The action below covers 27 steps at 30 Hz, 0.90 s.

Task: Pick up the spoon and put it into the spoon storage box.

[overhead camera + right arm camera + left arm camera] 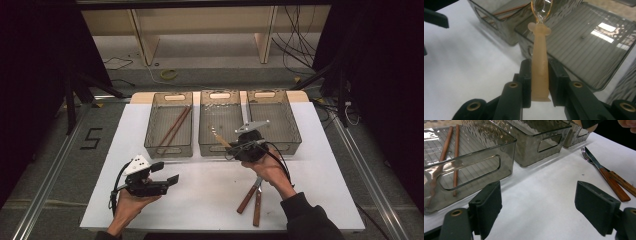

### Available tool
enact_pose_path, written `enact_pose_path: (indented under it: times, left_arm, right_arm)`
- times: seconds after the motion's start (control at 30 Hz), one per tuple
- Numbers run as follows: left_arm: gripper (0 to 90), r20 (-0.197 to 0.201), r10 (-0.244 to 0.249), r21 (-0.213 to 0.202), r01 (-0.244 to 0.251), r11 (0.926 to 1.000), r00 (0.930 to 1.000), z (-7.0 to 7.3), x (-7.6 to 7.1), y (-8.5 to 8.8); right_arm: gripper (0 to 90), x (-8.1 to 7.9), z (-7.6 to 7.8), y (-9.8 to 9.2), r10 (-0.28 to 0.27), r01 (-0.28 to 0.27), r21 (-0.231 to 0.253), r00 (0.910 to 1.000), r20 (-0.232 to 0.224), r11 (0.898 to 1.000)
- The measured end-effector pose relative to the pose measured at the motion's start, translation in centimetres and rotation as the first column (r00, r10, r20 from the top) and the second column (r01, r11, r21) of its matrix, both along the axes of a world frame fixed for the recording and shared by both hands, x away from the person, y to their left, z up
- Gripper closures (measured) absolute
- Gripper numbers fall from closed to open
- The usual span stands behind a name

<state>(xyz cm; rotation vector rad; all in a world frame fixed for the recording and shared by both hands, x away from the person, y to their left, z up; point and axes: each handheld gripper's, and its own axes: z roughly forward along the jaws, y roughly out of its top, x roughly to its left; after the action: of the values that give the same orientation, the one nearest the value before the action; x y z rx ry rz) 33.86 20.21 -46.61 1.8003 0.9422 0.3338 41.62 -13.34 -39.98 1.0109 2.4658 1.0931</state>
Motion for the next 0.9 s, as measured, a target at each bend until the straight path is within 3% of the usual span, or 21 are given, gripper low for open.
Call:
enact_pose_path:
  times: [0.43, 0.9]
  left_arm:
    - [21.2, 0.014, -0.003, -0.003, 0.003, 1.0000, 0.9999, 0.0, 0.0, 0.2]
    - [21.2, 0.020, -0.003, -0.001, 0.003, 1.0000, 0.9998, 0.0, 0.0, 0.2]
  right_arm:
    - [75.2, 3.4, 0.2, 0.0, -0.065, 0.065, -0.003, 0.9978, -0.007, 0.998]
    - [75.1, 5.8, 0.4, 0.6, -0.113, 0.112, -0.006, 0.9936, -0.005, 0.994]
